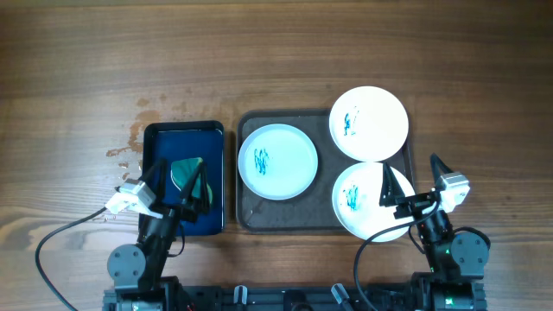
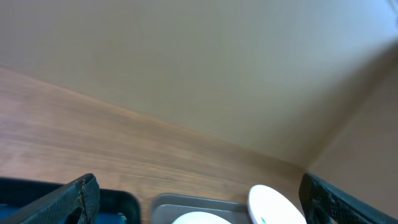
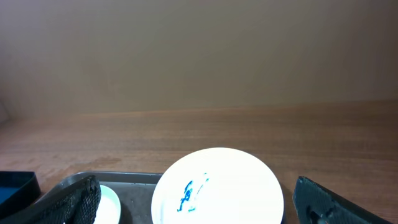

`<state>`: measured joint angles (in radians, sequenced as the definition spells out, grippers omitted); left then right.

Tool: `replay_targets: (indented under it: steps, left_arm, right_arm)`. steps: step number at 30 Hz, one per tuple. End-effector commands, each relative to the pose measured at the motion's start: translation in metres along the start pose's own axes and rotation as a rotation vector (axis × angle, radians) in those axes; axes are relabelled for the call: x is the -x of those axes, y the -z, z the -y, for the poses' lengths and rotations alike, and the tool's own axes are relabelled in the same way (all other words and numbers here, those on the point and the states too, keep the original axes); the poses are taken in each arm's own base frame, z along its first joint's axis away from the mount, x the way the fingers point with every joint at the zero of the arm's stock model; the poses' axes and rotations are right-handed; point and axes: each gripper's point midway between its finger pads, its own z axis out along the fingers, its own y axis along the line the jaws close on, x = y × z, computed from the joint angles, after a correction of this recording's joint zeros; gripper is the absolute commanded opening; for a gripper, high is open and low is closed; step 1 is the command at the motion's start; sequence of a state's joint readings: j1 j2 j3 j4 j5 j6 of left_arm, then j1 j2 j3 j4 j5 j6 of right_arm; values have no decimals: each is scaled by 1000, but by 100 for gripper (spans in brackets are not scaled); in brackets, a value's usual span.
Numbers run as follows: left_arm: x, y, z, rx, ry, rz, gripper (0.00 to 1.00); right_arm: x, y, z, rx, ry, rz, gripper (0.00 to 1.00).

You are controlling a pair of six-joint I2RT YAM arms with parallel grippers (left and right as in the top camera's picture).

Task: Clean dirty plates on tray and stack at the side
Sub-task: 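Raise the left arm over the blue basin toward the sponge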

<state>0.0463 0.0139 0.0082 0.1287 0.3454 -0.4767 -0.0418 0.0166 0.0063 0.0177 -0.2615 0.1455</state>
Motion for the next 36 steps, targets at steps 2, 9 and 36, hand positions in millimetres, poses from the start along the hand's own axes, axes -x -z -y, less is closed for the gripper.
replay_targets:
  steps: [2, 9, 36]
  left_arm:
    - [8, 6, 45, -228, -58, -4, 100]
    - [19, 8, 53, -261, -83, 43, 100]
    - [-12, -39, -11, 173, 183, -417, 100]
  right_arm:
    - [1, 0, -2, 7, -13, 3, 100]
    - [1, 0, -2, 7, -13, 3, 100]
    - [1, 0, -2, 7, -13, 3, 100]
